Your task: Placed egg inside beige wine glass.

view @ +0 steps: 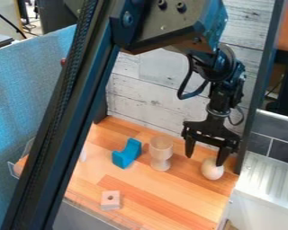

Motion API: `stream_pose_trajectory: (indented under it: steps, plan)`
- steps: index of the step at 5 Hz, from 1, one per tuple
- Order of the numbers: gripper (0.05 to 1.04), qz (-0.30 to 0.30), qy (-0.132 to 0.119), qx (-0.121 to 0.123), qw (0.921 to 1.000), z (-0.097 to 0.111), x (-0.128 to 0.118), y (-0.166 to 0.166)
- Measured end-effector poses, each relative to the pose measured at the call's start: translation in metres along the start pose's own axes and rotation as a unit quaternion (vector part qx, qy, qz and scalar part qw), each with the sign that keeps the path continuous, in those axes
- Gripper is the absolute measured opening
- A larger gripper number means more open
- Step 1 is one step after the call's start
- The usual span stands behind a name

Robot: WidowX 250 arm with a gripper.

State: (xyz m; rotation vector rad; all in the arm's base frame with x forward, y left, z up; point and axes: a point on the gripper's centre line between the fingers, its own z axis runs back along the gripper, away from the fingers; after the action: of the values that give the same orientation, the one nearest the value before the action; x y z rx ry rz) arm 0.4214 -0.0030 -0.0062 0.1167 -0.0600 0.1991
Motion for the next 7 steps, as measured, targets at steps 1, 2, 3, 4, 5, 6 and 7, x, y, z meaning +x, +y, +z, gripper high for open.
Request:
stream_pose_trajectory:
  steps: [1,2,3,4,5,6,7]
  plan:
    - [1.0,0.004,0.008,-0.007,0.9999,-0.002,-0.002,-0.003]
    - [0.999,0.006,0.026,-0.008,0.9996,-0.012,-0.006,-0.005]
    - [0.999,0.01,0.026,-0.008,0.9996,-0.014,-0.003,-0.006]
    - [0.967,0.012,0.038,0.0,0.9992,-0.024,-0.004,-0.005]
    - [0.762,0.023,0.031,0.008,0.9992,-0.024,-0.002,-0.003]
    - [0.762,0.027,0.027,0.026,0.9989,-0.024,-0.001,0.003]
    - [0.762,0.032,0.041,0.028,0.9982,-0.025,-0.007,0.007]
